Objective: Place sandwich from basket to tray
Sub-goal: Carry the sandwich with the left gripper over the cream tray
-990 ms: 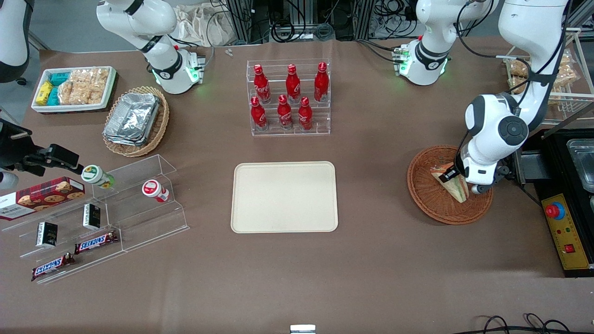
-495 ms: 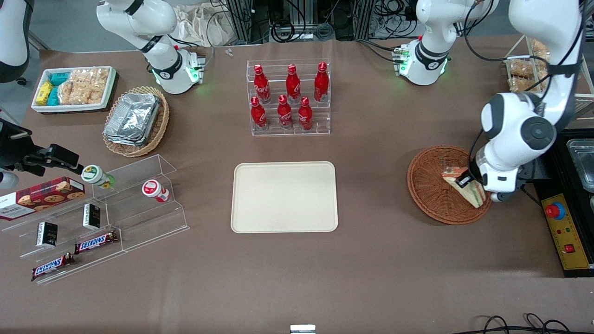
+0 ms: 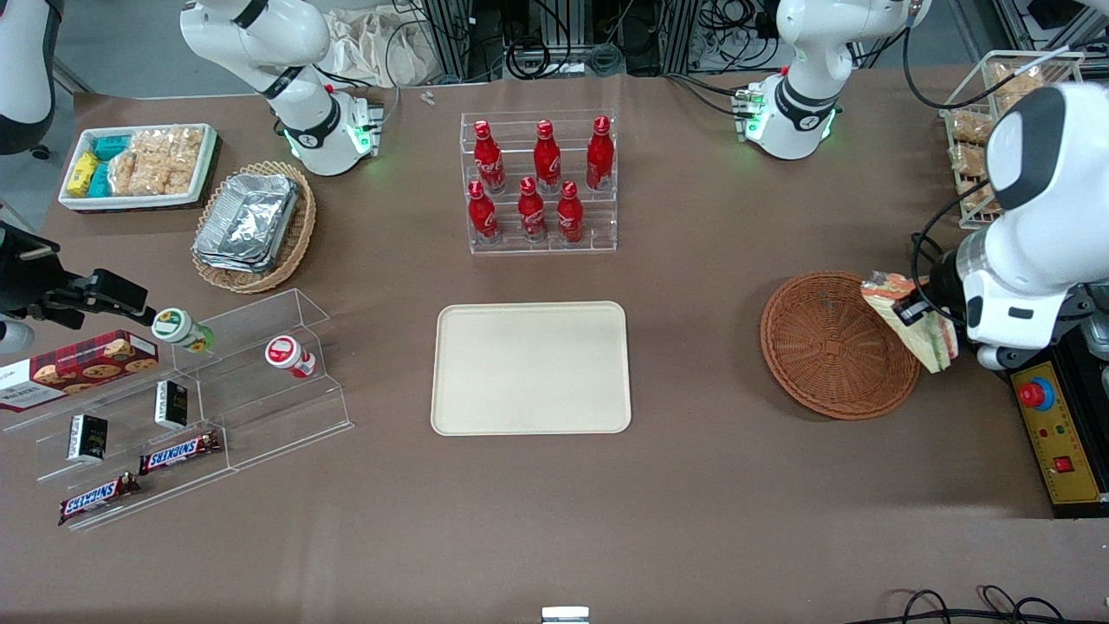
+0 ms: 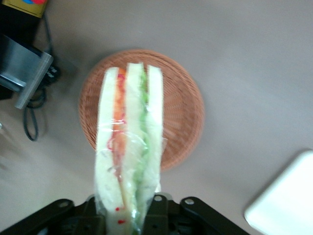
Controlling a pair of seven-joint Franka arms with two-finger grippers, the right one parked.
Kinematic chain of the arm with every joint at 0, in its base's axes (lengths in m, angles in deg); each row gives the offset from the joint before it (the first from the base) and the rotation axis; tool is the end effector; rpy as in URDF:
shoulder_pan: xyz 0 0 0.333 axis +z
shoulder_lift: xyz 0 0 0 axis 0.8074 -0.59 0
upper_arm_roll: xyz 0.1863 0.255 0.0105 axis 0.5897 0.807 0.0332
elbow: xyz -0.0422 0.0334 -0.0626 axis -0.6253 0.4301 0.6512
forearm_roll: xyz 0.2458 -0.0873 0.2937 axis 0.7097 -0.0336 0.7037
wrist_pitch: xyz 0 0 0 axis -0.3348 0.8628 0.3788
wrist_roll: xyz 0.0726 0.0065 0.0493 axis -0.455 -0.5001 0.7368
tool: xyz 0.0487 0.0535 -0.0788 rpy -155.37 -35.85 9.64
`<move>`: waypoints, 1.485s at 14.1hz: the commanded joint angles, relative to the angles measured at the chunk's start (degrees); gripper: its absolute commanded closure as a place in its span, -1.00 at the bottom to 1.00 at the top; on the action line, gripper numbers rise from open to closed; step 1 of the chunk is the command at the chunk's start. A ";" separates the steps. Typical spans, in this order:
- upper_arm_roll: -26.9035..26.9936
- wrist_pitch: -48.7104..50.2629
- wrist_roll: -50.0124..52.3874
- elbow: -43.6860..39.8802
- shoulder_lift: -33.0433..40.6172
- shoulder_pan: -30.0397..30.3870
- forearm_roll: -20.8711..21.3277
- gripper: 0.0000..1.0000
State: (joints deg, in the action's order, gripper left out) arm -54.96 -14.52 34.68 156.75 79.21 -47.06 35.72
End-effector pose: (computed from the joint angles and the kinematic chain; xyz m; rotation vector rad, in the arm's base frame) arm 0.5910 -0.0659 0.5306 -2.9808 -0.8300 0.1962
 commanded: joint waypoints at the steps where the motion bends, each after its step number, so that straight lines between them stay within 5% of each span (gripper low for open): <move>1: -3.17 3.67 -4.13 -8.80 -4.99 -0.54 -5.29 1.00; 6: -9.25 -2.46 -4.93 -10.21 -14.21 -8.52 -4.61 1.00; 11: -9.26 -18.98 -4.14 -10.22 -25.54 -19.08 2.60 1.00; 21: -9.08 -29.46 -3.62 -9.69 -37.69 -26.03 6.83 1.00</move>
State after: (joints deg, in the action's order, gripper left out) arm -64.47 -43.36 30.61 149.13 42.72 -71.18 41.52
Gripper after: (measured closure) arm 0.802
